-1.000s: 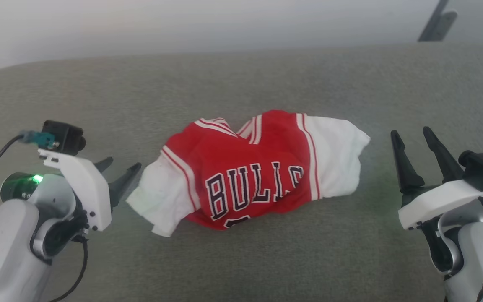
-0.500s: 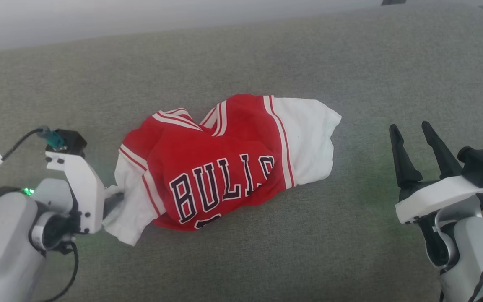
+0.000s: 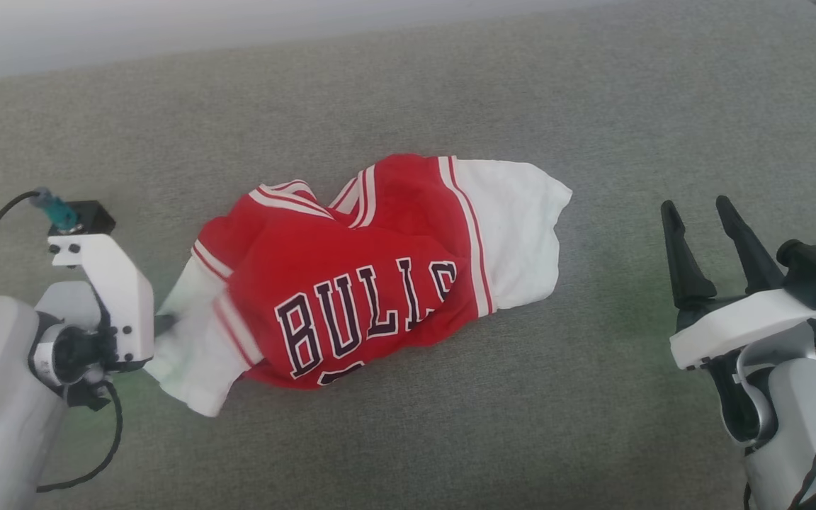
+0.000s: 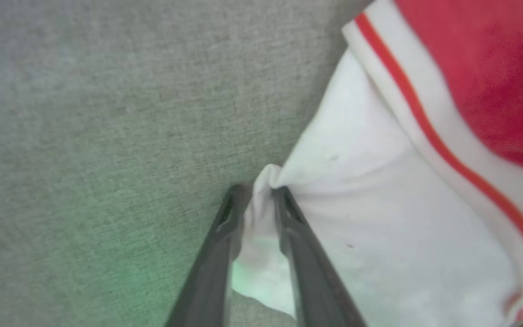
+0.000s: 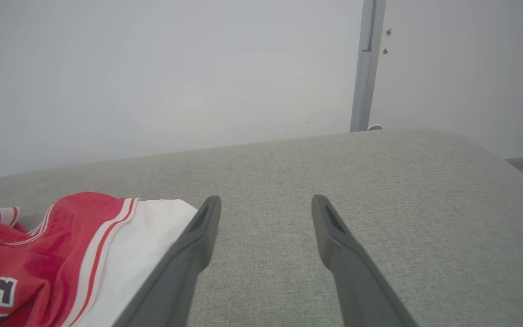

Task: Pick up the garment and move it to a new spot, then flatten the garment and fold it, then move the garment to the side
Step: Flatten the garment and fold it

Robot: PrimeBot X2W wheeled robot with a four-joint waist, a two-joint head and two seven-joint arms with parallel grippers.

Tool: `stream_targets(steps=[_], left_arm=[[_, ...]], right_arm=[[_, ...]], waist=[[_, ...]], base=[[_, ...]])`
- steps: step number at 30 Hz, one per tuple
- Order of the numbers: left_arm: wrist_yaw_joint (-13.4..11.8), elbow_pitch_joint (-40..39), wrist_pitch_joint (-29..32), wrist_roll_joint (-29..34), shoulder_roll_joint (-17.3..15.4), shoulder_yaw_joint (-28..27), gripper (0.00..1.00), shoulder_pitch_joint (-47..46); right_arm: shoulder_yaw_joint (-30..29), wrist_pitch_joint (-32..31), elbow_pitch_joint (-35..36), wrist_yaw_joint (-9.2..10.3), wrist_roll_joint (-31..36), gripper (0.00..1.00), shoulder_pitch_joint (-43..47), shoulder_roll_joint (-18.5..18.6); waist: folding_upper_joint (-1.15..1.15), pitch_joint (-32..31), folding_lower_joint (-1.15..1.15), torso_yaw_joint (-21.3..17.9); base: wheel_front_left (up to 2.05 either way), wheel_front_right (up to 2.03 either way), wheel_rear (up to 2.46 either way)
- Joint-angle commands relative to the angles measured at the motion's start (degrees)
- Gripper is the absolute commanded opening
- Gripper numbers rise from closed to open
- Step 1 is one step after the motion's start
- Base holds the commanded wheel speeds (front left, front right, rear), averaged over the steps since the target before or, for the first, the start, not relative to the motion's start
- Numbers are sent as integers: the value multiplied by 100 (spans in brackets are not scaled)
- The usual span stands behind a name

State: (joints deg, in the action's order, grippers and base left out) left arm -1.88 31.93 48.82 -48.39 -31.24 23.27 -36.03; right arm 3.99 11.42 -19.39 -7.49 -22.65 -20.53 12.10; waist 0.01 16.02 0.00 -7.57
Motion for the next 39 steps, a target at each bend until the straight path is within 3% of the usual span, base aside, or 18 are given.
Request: stream_targets(steps=[1, 15, 23, 24, 25, 26, 27, 32, 39], left_arm=[[20, 405, 158, 4, 59, 181, 0, 458], [75, 66, -289, -28, -752, -346, 0, 119], [18, 128, -592, -140, -674, -455, 0, 252], [43, 162, -635, -118, -651, -433, 37, 251], [47, 198, -706, -91, -637, -429, 93, 227], [47, 198, -706, -91, -637, -429, 93, 227], [41, 247, -752, -98, -613, -445, 100, 204], [28, 348, -723, -106, -678, -461, 100, 98], [-256, 277, -177, -79, -763, -333, 100, 190]], right_arm=[[-8, 40, -16, 0, -7, 100, -67, 6], [-129, -12, 59, 0, 27, 100, 29, 47], [-143, -42, 115, 0, 57, 100, -8, 8], [-139, -50, 120, 0, 59, 100, -27, 5], [-132, -55, 124, 0, 60, 100, -40, 3], [-132, -55, 124, 0, 60, 100, -40, 3], [-121, -60, 126, 0, 61, 100, -44, 6], [-104, -80, 144, 0, 74, 100, -6, 24], [-86, -124, 188, 0, 73, 100, 99, 61]], waist=[[-1, -3, 0, 19], [-1, -52, 0, 185], [-1, 41, 0, 241], [-1, 48, 0, 245], [-1, 51, 0, 249], [-1, 51, 0, 249], [-1, 50, 0, 252], [-1, -11, 0, 259], [-1, -106, 0, 280]], base=[[0, 0, 0], [0, 0, 0], [0, 0, 0], [0, 0, 0], [0, 0, 0], [0, 0, 0], [0, 0, 0], [0, 0, 0], [0, 0, 0]])
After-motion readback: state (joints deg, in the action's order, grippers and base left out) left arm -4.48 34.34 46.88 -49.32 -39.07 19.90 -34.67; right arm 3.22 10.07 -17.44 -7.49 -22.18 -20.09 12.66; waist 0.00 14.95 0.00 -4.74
